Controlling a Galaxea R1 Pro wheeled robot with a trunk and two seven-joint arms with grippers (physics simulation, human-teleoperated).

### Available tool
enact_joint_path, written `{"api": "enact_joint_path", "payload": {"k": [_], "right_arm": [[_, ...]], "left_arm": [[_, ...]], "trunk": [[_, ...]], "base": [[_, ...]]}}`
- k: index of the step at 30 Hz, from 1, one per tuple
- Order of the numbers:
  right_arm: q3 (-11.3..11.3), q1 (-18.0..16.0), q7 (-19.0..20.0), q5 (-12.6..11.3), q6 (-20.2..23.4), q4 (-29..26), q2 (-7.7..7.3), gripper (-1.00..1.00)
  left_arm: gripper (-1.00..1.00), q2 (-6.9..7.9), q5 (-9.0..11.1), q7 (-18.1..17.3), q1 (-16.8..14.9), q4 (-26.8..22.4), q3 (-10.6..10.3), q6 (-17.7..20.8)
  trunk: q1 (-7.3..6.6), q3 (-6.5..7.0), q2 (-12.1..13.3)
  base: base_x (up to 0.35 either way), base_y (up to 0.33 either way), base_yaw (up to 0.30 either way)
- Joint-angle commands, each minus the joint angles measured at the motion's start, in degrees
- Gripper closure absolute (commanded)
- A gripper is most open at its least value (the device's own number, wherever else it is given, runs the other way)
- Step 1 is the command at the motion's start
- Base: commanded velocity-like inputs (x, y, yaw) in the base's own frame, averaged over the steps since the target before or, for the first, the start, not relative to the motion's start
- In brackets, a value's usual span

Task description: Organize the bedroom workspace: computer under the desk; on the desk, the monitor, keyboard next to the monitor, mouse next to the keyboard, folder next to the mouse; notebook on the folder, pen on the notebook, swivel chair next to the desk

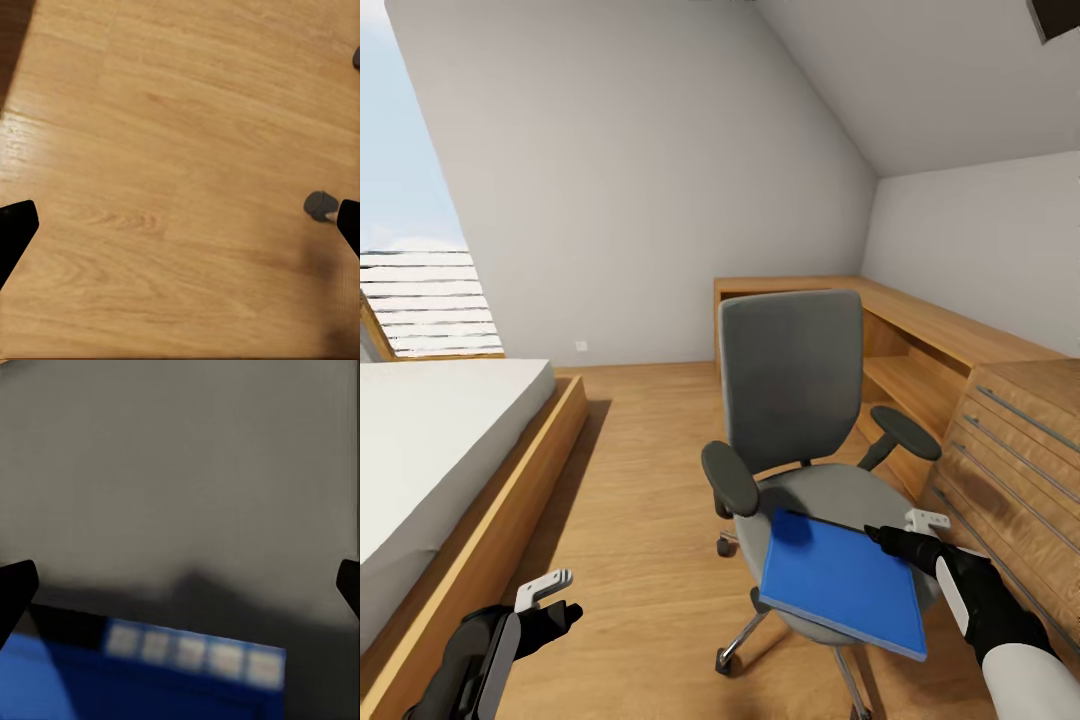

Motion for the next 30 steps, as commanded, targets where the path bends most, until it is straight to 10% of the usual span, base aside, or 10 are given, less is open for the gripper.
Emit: {"api": "enact_joint_path", "payload": {"k": [1,30], "right_arm": [[-0.2,0.0,0.4,0.2,0.3,-0.1,0.03,-1.0],[-0.5,0.0,1.0,-0.2,-0.6,-0.6,0.0,-1.0]], "left_arm": [[-1.0,-0.05,0.4,0.0,0.0,-0.1,0.2,0.3],[-1.0,-0.32,0.7,0.0,0.0,3.1,0.2,-1.6]], "trunk": [[-0.02,-0.06,0.0],[-4.85,3.89,8.8]], "base": [[-0.074,0.0,0.0],[-0.005,0.0,0.0]]}}
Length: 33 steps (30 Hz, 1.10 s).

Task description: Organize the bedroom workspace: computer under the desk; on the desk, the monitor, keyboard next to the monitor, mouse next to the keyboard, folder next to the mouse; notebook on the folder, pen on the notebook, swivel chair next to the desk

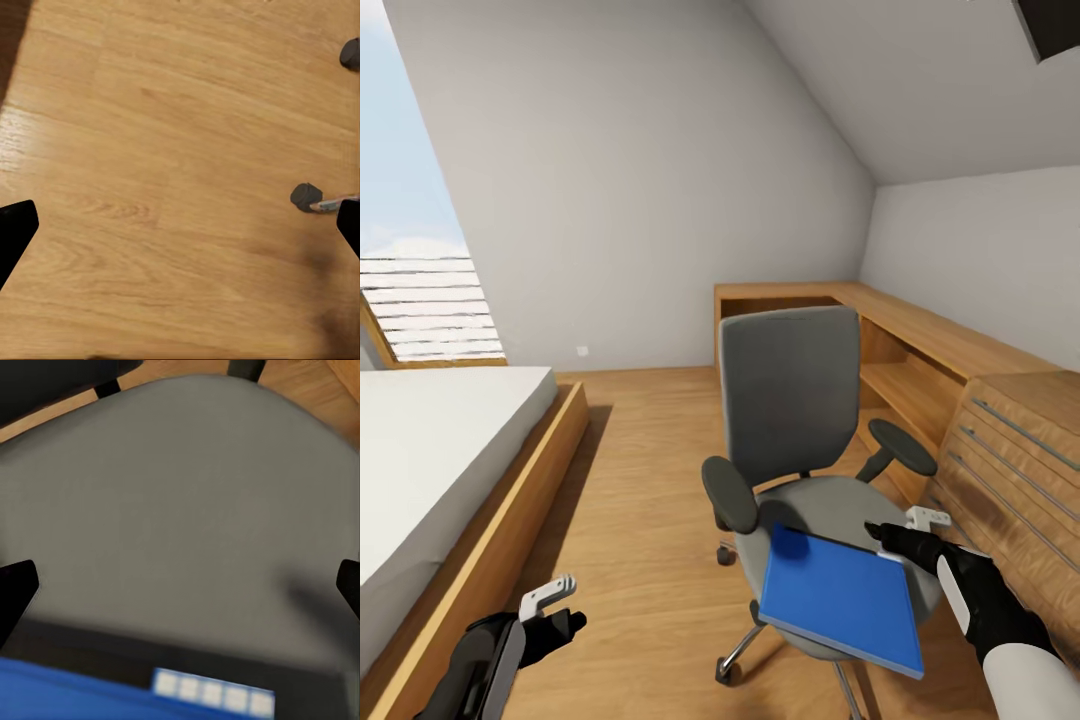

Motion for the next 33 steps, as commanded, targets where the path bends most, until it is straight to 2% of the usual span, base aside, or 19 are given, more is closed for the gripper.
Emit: {"api": "enact_joint_path", "payload": {"k": [1,5,10,16,20,23,24,25,26,27,28,30,33], "right_arm": [[-0.2,0.0,0.4,0.2,0.3,-0.1,0.02,-1.0],[-0.4,-0.1,0.3,-0.2,0.3,-0.1,0.11,-1.0],[-0.5,-0.1,0.3,-2.5,0.3,-0.1,0.69,-1.0],[-0.4,-0.1,0.2,-3.7,0.3,-0.2,1.53,-1.0],[-0.5,-0.1,0.1,-3.8,0.3,-0.2,2.12,-1.0],[-0.5,-0.1,0.1,-3.8,0.3,-0.2,2.3,-1.0],[-0.5,-0.1,0.1,-3.8,0.3,-0.2,2.37,-1.0],[-0.5,-0.1,0.1,-3.8,0.3,-0.2,2.46,-1.0],[-0.5,-0.1,0.1,-3.8,0.1,-0.2,2.46,-1.0],[-0.5,-0.1,0.1,-3.8,-0.2,-0.2,2.45,-1.0],[-0.5,0.0,0.1,-3.8,-1.3,-0.2,2.45,-1.0],[-0.6,-0.1,0.0,-3.8,-1.8,-0.1,2.55,-1.0],[-0.6,0.0,-0.1,-4.8,-3.5,-0.1,2.67,-1.0]], "left_arm": [[-1.0,-0.06,0.4,-0.1,0.0,0.4,0.2,-0.9],[-1.0,-0.08,0.5,-0.2,0.0,1.2,0.1,-3.5],[-1.0,-0.2,0.5,-0.4,0.0,5.3,0.1,-6.3],[-1.0,-0.08,0.4,-0.3,0.0,13.6,0.2,-18.7],[-1.0,0.34,0.4,0.0,0.0,17.0,0.6,-21.0],[-1.0,1.05,0.4,-0.1,0.0,18.3,2.7,-21.6],[-1.0,1.25,0.5,-0.2,0.0,18.6,4.2,-21.7],[-1.0,1.45,0.4,-0.3,0.0,19.0,6.6,-22.0],[-1.0,1.51,0.4,-0.4,0.0,19.1,7.2,-22.1],[-1.0,1.55,0.4,-0.4,0.0,19.2,7.6,-22.2],[-1.0,1.65,0.4,-0.5,0.0,21.3,8.4,-23.9],[-1.0,1.68,0.3,-0.5,0.0,22.9,8.5,-25.5],[-1.0,1.7,0.3,-0.5,0.0,26.1,8.5,-29.7]], "trunk": [[-0.23,0.13,0.4],[-0.89,0.67,1.6],[-0.89,0.67,1.6],[-0.89,0.67,1.6],[-0.89,0.67,1.6],[-0.89,0.67,1.6],[-0.89,0.67,1.6],[-0.89,0.67,1.6],[-0.89,0.67,1.6],[-0.89,0.67,1.6],[-0.89,0.67,1.6],[-0.89,0.67,1.6],[-0.89,0.67,1.6]], "base": [[0.0,0.0,0.0],[0.0,0.0,0.0],[0.0,0.0,-0.005],[0.0,0.0,-0.007],[0.0,0.0,-0.099],[0.0,0.0,-0.067],[0.0,0.0,-0.034],[0.0,0.0,-0.014],[0.0,0.0,-0.009],[0.0,0.0,-0.006],[0.0,0.0,-0.001],[0.0,0.011,-0.013],[0.0,0.122,-0.165]]}}
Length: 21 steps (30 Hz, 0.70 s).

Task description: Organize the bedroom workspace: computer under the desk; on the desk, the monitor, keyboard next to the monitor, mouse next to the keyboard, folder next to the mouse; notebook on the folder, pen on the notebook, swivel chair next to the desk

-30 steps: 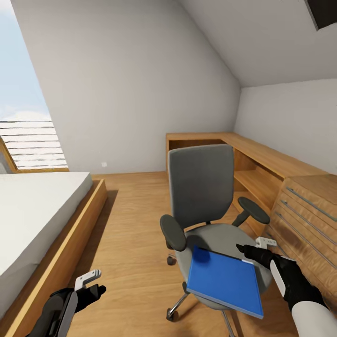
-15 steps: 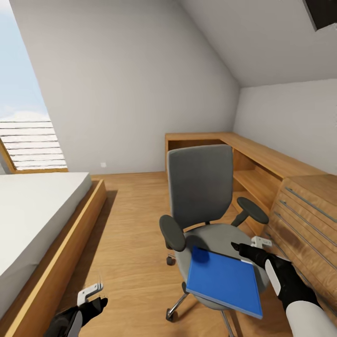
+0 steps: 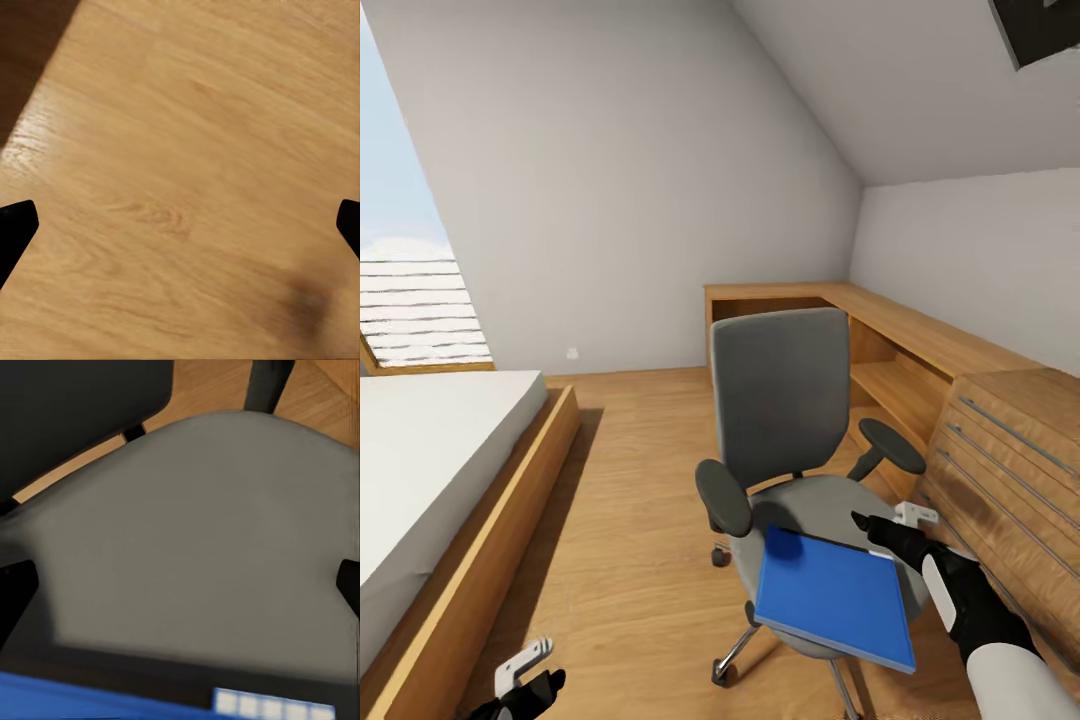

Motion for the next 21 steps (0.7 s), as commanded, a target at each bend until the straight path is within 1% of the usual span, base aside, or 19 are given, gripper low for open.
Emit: {"api": "enact_joint_path", "payload": {"k": [1,7,10,12,17,21], "right_arm": [[-0.2,-0.1,0.2,-0.4,0.3,-0.1,0.04,-1.0],[-0.2,0.0,0.3,-0.9,-0.1,0.0,0.12,-1.0],[-0.2,0.0,0.3,-1.0,-0.1,0.0,0.14,-1.0],[-0.2,0.0,0.3,-1.0,-0.1,0.0,0.13,-1.0],[-0.2,0.0,0.2,-1.0,-0.1,0.0,0.15,-1.0],[-0.3,0.0,0.3,-1.0,-0.2,0.0,0.02,-1.0]], "left_arm": [[-1.0,-0.01,0.5,0.0,0.0,0.4,0.1,-0.2],[-1.0,-0.01,0.4,0.0,0.0,4.3,0.0,-5.9],[-1.0,-0.01,0.4,0.0,0.0,5.2,0.0,-6.8],[-1.0,-0.01,0.4,0.0,0.0,5.6,0.0,-7.3],[-1.0,-0.05,0.4,0.0,0.0,6.5,-0.1,-7.8],[-1.0,-0.08,0.4,0.0,0.0,6.6,-0.1,-7.8]], "trunk": [[-0.01,-0.05,0.0],[-0.01,-0.05,0.0],[-0.01,-0.05,0.0],[-0.01,-0.05,0.0],[-0.01,-0.05,0.0],[-0.01,-0.05,0.0]], "base": [[0.0,0.172,-0.224],[0.0,0.205,-0.249],[0.0,0.255,-0.239],[0.0,0.27,-0.134],[-0.011,0.264,-0.034],[-0.083,0.222,-0.002]]}}
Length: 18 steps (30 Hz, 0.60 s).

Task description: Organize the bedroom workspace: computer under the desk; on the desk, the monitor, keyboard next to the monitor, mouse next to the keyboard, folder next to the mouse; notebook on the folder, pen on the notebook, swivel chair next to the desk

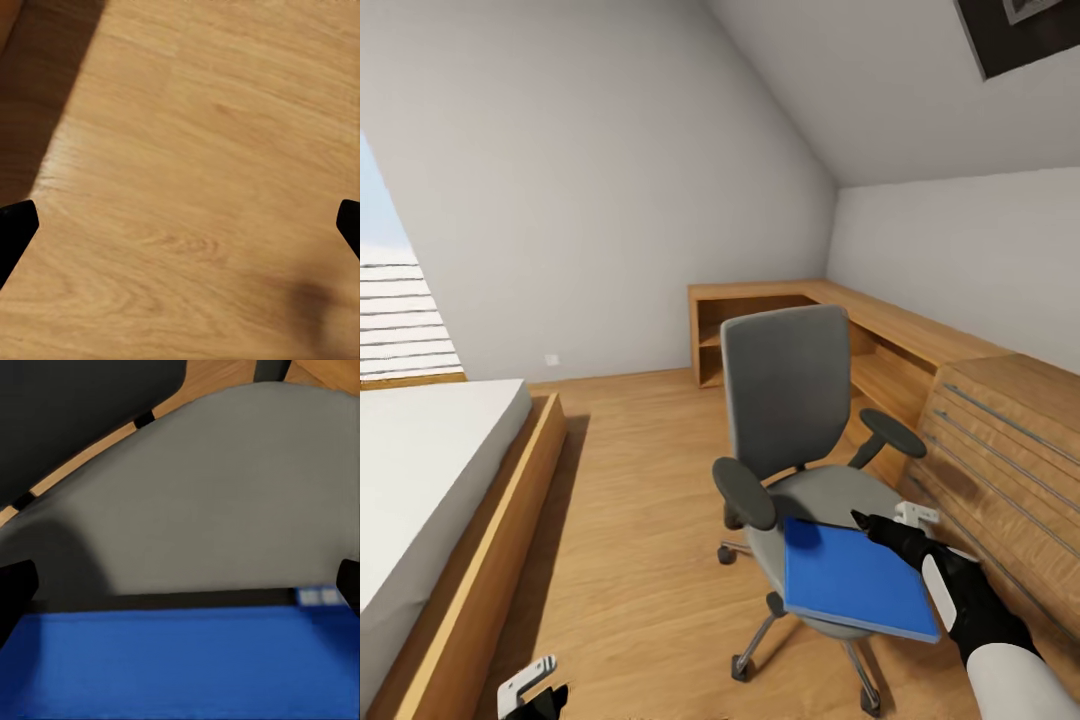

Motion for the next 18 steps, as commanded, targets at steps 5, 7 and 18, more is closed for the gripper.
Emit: {"api": "enact_joint_path", "payload": {"k": [5,7,18], "right_arm": [[-0.3,0.0,0.1,-0.3,0.4,-0.1,-0.05,-1.0],[-0.3,0.0,0.1,-0.3,0.4,-0.1,-0.08,-1.0],[-2.4,0.0,0.2,-0.3,0.4,-0.1,-0.21,-1.0]], "left_arm": [[-1.0,-0.02,0.4,0.0,0.0,1.4,0.1,0.3],[-1.0,-0.02,0.4,0.0,0.0,1.7,0.1,0.3],[-1.0,-0.02,0.4,0.0,0.0,2.0,0.1,0.2]], "trunk": [[-0.02,-0.05,0.0],[-0.02,-0.05,0.0],[-0.02,-0.05,0.0]], "base": [[-0.053,0.126,-0.13],[-0.005,0.012,-0.248],[-0.002,0.001,-0.256]]}}
